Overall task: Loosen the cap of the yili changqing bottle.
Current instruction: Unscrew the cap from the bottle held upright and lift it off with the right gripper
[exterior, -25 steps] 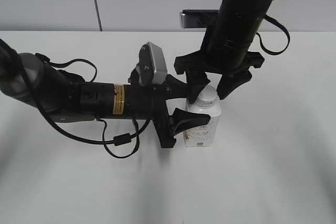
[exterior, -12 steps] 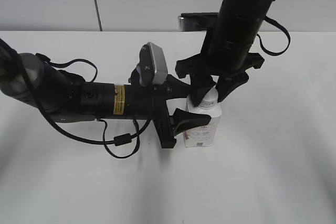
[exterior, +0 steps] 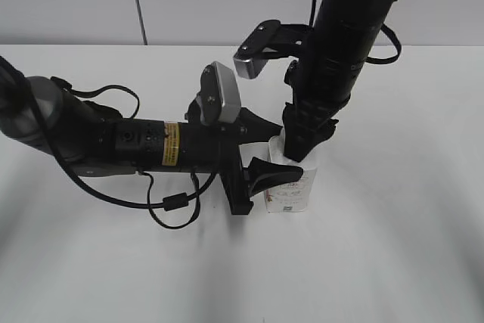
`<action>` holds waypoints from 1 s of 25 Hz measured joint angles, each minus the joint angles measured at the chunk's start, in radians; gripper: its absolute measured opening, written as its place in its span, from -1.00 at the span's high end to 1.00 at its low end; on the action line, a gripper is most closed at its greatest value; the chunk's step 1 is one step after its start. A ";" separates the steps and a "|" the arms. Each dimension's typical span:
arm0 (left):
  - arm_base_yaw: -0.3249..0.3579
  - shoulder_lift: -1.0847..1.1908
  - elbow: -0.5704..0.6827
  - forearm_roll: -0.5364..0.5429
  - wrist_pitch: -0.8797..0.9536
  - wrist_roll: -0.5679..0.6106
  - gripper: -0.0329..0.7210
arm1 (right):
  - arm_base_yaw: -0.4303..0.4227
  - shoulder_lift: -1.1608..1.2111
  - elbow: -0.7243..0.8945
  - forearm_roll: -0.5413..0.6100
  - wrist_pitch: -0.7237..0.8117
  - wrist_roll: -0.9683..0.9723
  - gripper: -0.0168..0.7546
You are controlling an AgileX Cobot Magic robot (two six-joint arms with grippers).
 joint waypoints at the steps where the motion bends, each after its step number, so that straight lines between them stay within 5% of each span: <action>1: 0.000 0.000 0.000 0.001 -0.001 0.001 -0.25 | 0.000 0.000 0.000 0.000 -0.001 -0.070 -0.08; 10: 0.001 0.000 0.000 0.002 -0.001 -0.001 -0.25 | -0.001 0.000 0.000 0.000 -0.027 -0.496 -0.07; 25: 0.002 -0.001 0.000 -0.016 0.017 -0.006 -0.25 | -0.001 0.000 -0.131 0.013 0.081 -0.522 -0.06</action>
